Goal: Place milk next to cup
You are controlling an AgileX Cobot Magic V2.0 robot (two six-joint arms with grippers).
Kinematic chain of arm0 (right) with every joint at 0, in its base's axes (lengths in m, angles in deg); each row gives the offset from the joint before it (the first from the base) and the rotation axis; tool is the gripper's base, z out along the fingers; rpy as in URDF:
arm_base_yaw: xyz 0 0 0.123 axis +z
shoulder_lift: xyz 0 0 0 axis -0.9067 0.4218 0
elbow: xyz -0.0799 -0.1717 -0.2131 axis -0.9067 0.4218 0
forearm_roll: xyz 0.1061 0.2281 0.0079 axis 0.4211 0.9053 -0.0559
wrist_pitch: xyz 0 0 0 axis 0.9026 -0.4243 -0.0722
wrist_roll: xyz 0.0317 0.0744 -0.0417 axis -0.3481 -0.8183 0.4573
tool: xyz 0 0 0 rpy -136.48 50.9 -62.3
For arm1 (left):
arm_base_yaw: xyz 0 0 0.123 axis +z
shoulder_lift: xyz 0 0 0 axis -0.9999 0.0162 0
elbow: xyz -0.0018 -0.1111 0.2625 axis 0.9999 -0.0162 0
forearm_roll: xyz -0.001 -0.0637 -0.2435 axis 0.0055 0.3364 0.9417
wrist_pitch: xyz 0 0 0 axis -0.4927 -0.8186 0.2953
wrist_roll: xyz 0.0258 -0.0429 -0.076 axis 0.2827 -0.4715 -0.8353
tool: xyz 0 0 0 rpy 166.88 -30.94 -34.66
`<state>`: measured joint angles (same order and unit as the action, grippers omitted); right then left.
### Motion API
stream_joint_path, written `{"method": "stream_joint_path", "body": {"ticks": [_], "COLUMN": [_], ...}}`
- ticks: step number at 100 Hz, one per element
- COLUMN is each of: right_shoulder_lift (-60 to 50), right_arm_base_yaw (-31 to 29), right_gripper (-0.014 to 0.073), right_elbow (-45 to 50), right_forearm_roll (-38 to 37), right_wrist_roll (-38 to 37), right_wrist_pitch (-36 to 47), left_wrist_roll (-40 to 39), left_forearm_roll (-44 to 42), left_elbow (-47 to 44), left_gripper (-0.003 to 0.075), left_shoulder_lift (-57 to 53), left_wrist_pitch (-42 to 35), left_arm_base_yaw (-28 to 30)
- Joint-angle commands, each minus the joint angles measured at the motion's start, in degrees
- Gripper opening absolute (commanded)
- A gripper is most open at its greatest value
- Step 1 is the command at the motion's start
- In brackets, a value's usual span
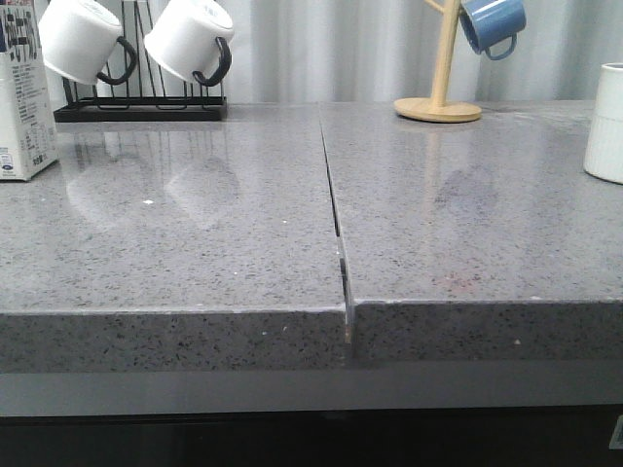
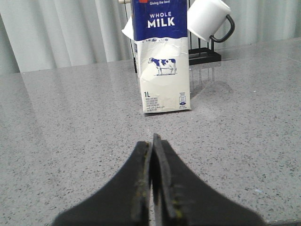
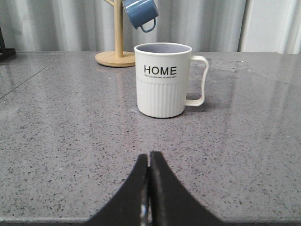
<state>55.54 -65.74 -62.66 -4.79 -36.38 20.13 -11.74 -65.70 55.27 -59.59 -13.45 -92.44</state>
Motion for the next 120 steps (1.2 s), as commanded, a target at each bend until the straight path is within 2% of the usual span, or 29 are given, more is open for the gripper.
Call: {"method": "stream_joint_path", "body": {"ticks": [1,51,71,99,120], "right_shoulder_lift": [-1.1,-1.1,-0.5,8.7,16.3], "right_arm_base_yaw": [-0.3,-0.3,-0.3,-0.3,-0.2], "right_gripper": [-0.0069,-0.0069,-0.0069,-0.0069,-0.0065], "right_elbow": [-1.2,-1.4,-7.4,-17.4,-17.9], "right_forearm_roll": [-0.4,-0.4,-0.4,-0.4,-0.4], "right_wrist_roll": [0.3,0.3,0.3,0.3,0.3], "right_wrist_pitch": [4.6,4.5,0.4,-6.3,-2.6], "left_wrist_roll": [-0.4,-0.4,-0.4,-0.4,-0.4], "left_forearm_roll": [0.4,0.4,0.4,0.4,0.4], "left_elbow": [-2.4,-2.4,-2.4,-2.4,-2.4], "left_gripper": [-0.0021,-0.0021,-0.0021,-0.0021,-0.0021], "left_shoulder_lift": [-1.8,-1.8,-1.8,-1.8,-1.8], "left_wrist_pitch": [-4.8,-4.8,-4.8,-4.8,-4.8], "left_arm_base_yaw": [0.1,0.1,0.1,0.1,0.1]}}
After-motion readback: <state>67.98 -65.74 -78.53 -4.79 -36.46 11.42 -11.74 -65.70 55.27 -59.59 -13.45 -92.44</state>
